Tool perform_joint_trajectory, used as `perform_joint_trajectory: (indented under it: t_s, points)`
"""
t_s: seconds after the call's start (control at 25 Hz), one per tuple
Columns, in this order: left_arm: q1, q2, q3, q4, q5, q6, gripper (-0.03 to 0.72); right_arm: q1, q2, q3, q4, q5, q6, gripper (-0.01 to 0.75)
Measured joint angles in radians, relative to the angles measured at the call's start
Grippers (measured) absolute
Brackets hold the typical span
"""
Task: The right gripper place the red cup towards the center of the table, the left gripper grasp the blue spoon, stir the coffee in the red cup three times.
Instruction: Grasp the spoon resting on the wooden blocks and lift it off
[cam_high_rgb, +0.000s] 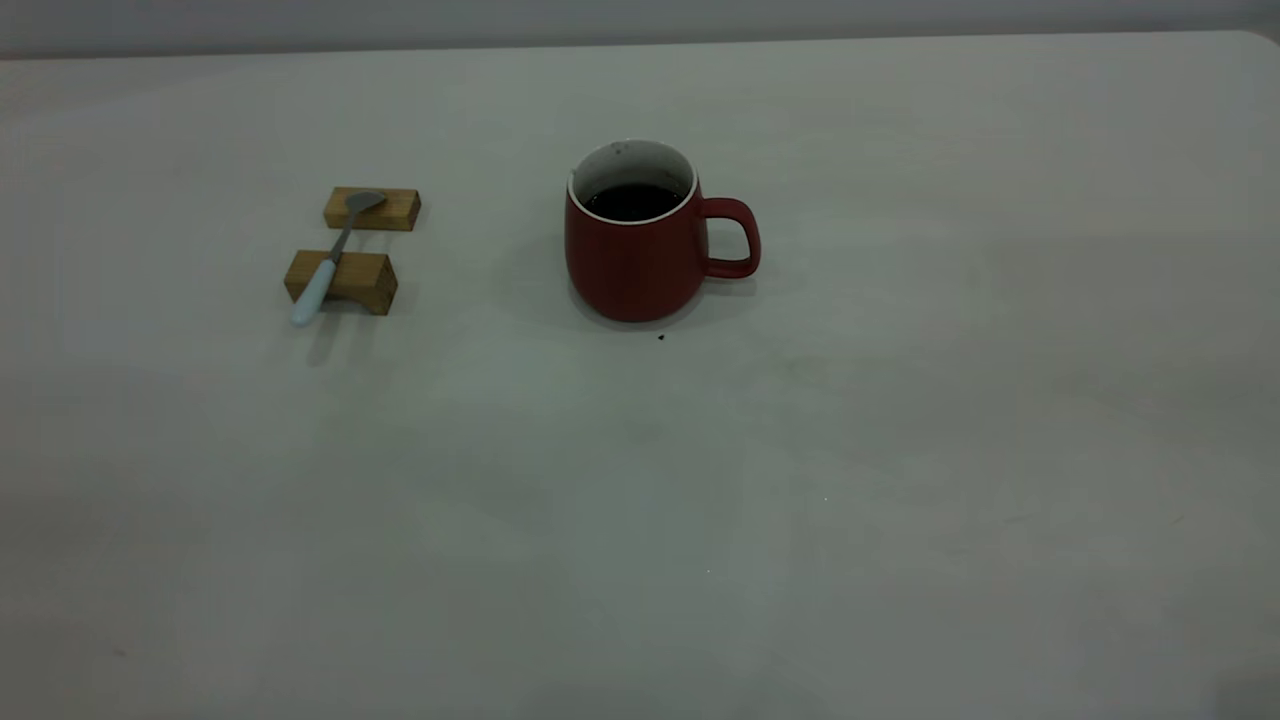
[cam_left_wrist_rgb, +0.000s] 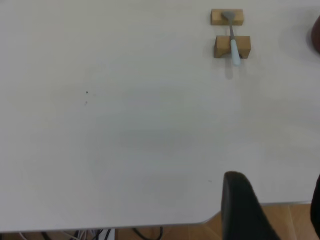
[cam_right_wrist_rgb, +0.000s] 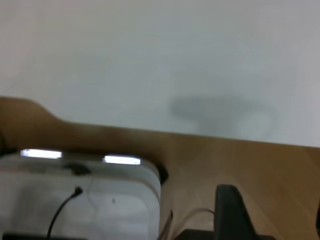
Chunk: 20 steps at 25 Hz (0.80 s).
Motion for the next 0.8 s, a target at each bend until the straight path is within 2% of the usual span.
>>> perform_joint_trajectory:
  t_s: [0.12,0.36,0.6,0.8]
  points:
    - [0.000,0.000,0.000,0.000,0.000,0.000,0.406,-0.053,-0.116,0.064,0.000,-0.022,0.000,0.442]
    - [0.000,0.000,0.000,0.000,0.000,0.000,0.406,-0.143,-0.365,0.074,0.000,-0.030,0.000,0.442]
    - [0.000,0.000,0.000,0.000,0.000,0.000,0.406,-0.177,-0.585,0.074,0.000,-0.025,0.000,0.442]
    - [0.000,0.000,0.000,0.000,0.000,0.000,0.406,-0.212,-0.609,0.074,-0.001,-0.022,0.000,0.442]
